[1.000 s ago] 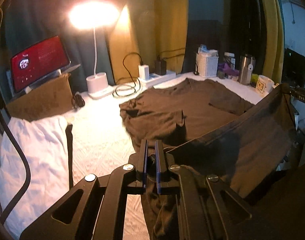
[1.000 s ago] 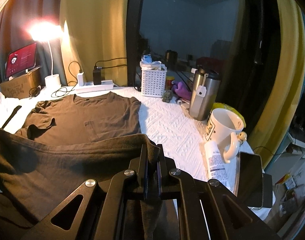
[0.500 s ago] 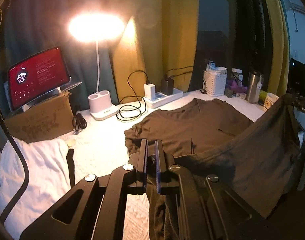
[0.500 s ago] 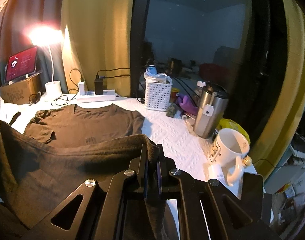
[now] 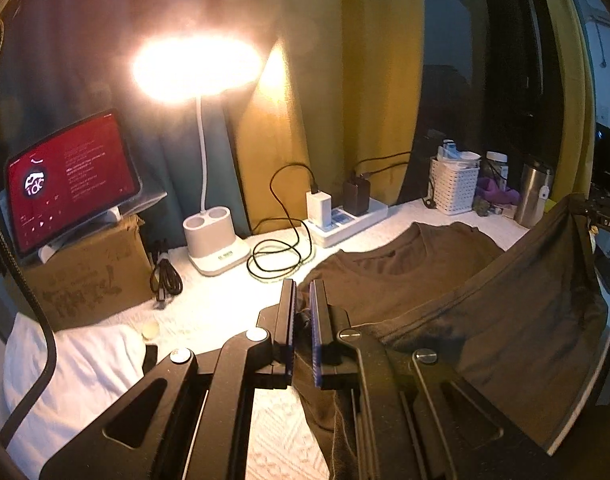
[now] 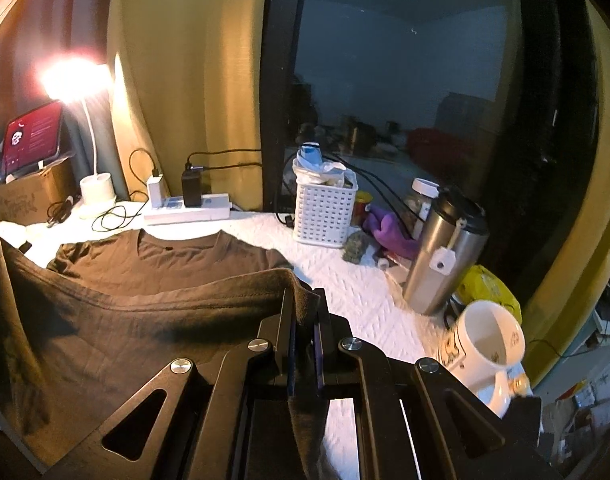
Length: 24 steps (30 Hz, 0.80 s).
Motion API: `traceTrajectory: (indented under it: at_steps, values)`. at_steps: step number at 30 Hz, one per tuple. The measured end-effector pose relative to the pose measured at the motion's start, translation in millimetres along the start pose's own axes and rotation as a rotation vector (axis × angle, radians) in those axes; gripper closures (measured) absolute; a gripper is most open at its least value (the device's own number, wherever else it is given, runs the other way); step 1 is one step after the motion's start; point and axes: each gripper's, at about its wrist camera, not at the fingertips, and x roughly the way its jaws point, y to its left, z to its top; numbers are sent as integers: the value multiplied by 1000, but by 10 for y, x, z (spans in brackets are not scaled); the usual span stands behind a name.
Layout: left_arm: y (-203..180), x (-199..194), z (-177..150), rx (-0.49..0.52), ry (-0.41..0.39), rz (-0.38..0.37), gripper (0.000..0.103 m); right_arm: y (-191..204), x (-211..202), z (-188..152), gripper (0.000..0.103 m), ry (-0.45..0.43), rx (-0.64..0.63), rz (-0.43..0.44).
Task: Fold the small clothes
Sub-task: 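Carry the held hem over the shirt body toward the collar with both grippers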
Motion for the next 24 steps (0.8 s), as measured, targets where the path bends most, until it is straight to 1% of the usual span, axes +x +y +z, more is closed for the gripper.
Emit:
traceTrajectory:
  at_steps: [10, 20, 24]
  values:
    - [184, 340, 225, -4, 14, 24, 98, -85, 451, 342, 97, 17, -7, 2]
    - [336, 694, 287, -13, 54, 53, 98, -52, 931, 603, 97, 32, -31, 18]
    - [385, 829, 315, -10, 68, 65, 98, -30, 1086, 703, 97, 24, -29, 20]
